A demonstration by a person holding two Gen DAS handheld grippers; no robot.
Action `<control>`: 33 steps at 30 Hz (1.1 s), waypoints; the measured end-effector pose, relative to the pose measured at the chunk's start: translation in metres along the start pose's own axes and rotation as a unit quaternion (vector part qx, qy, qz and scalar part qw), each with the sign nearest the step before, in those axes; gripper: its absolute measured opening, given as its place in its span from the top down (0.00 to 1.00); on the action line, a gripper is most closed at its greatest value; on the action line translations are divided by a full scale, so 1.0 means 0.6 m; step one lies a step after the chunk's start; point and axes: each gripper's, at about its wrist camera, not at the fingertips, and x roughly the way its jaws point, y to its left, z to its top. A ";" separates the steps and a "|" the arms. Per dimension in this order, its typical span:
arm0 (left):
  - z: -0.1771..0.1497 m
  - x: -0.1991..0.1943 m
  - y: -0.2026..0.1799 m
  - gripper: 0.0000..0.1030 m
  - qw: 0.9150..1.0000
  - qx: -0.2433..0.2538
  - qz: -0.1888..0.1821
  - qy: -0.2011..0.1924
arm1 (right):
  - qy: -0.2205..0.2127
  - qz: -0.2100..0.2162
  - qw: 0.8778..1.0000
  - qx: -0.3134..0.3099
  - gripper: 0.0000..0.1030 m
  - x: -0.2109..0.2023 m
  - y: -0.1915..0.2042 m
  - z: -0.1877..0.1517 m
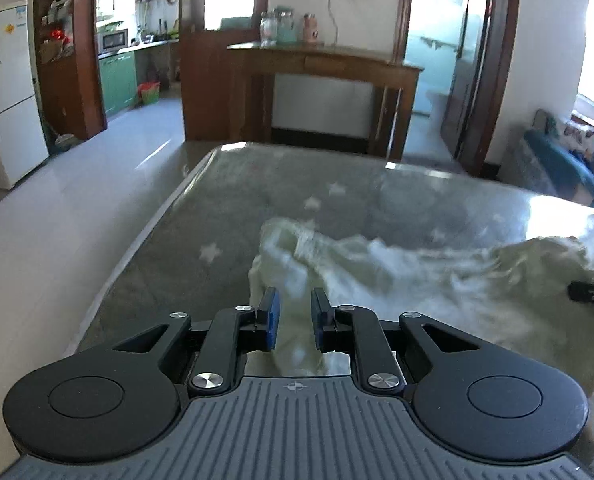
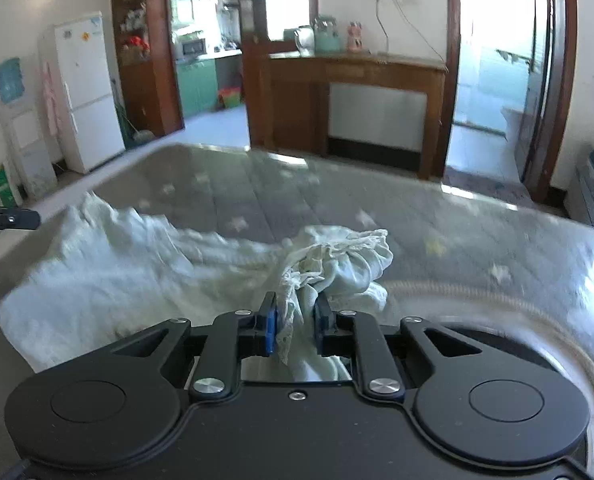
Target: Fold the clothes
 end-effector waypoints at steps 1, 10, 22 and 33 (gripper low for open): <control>-0.006 0.003 0.003 0.83 1.000 -0.003 0.004 0.004 | 0.002 -0.006 1.000 0.001 0.73 -0.006 0.004 -0.002; -0.042 -0.026 0.020 0.67 0.999 -0.005 0.031 0.007 | 0.014 -0.043 0.999 0.010 0.53 -0.032 -0.021 -0.023; -0.114 -0.075 0.042 0.54 0.997 -0.012 0.080 0.013 | 0.025 -0.091 0.995 0.024 0.41 -0.107 -0.064 -0.092; -0.173 -0.108 0.036 0.38 0.990 0.012 0.138 -0.008 | 0.012 -0.159 0.985 0.059 0.31 -0.192 -0.130 -0.175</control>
